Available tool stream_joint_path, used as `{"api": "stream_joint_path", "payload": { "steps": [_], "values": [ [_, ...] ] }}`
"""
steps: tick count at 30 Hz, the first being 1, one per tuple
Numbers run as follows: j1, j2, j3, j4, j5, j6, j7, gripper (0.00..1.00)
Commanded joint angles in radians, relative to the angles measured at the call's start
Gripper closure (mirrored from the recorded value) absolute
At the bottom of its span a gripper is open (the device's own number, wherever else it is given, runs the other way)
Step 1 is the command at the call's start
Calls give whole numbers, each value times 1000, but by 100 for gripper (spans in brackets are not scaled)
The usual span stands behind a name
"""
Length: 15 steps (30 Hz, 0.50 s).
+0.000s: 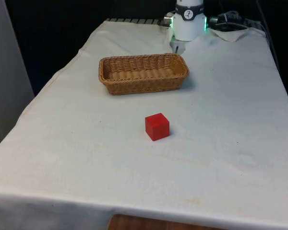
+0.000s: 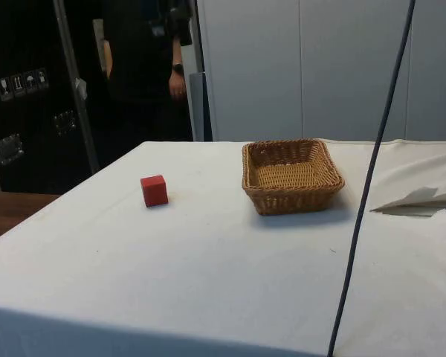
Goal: Pick up the cube and place it into the basket.
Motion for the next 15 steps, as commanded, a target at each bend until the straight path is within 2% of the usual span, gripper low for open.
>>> {"api": "stream_joint_path", "payload": {
  "steps": [1, 8, 10, 15],
  "values": [
    [0, 7, 0, 0, 0, 10, 2, 0],
    [0, 55, 7, 6, -1, 98, 26, 0],
    [0, 53, 8, 2, 0, 97, 21, 0],
    [0, 87, 9, 5, 1, 154, 31, 0]
  ]
}}
